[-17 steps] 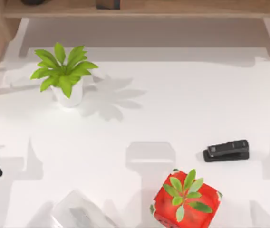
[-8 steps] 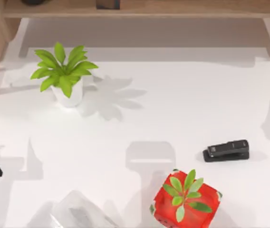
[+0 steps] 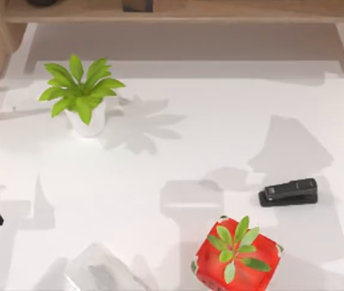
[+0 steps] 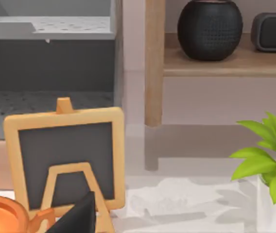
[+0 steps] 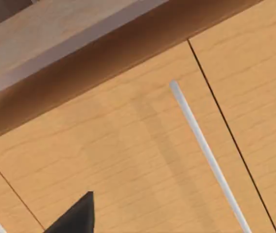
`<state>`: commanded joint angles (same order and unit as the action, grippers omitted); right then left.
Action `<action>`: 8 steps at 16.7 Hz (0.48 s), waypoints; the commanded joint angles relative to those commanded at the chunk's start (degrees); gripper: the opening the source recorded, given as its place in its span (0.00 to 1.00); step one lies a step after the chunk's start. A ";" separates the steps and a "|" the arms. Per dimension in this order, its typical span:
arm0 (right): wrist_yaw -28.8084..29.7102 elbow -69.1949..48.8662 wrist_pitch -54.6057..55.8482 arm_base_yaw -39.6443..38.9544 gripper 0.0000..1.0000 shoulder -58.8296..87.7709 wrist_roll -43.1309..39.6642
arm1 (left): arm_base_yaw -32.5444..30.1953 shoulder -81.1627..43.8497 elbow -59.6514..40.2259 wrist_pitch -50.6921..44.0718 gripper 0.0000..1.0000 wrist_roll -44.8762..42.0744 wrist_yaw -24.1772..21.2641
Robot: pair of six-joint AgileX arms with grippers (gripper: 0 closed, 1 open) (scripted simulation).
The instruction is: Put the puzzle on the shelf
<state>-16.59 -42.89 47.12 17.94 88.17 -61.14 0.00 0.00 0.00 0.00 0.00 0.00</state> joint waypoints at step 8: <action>-6.56 -17.02 18.71 7.16 1.00 37.69 -24.09 | 0.00 0.00 0.00 0.00 1.00 0.00 0.00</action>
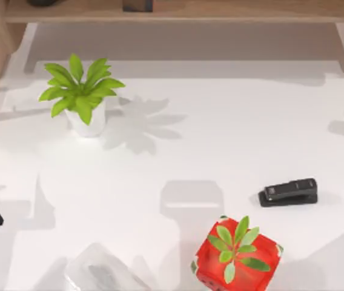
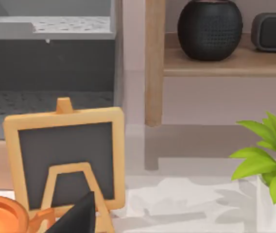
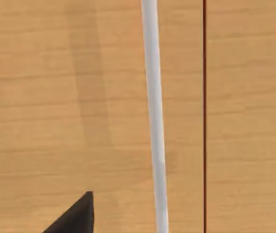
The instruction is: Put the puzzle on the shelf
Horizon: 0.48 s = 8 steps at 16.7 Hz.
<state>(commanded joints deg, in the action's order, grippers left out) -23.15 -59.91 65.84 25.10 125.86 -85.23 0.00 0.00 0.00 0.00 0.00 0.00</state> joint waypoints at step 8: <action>-1.08 -3.08 3.36 1.22 1.00 6.00 -4.01 | 0.00 0.00 0.00 0.00 1.00 0.00 0.00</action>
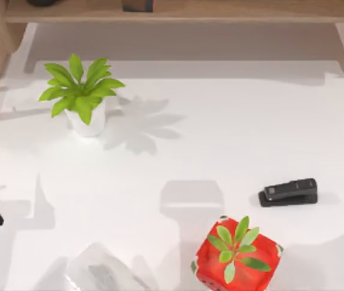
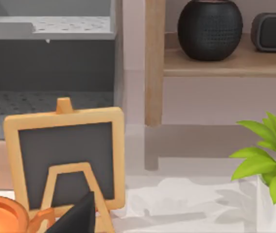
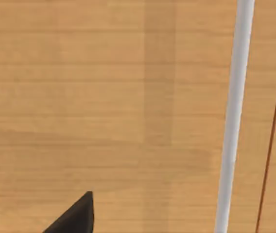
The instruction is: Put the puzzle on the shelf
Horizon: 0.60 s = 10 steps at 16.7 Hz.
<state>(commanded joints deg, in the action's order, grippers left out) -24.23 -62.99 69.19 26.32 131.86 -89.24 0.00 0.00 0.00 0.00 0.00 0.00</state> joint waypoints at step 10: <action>1.40 -6.58 -3.63 -1.36 1.00 2.98 -0.04 | 0.00 0.00 0.00 0.00 1.00 0.00 0.00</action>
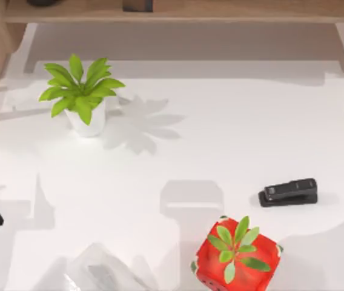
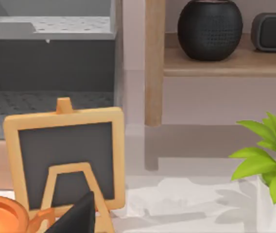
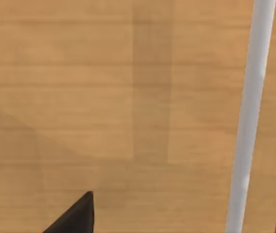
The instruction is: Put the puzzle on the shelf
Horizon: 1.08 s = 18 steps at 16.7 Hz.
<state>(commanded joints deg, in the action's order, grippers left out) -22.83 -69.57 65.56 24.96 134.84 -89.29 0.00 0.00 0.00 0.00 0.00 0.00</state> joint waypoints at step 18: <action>0.00 0.00 0.00 0.00 0.00 0.00 0.00 | 0.00 0.00 0.00 0.00 1.00 0.00 0.00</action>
<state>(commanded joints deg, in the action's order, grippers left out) -22.83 -69.57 65.56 24.96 134.84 -89.29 0.00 0.00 0.00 0.00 0.00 0.00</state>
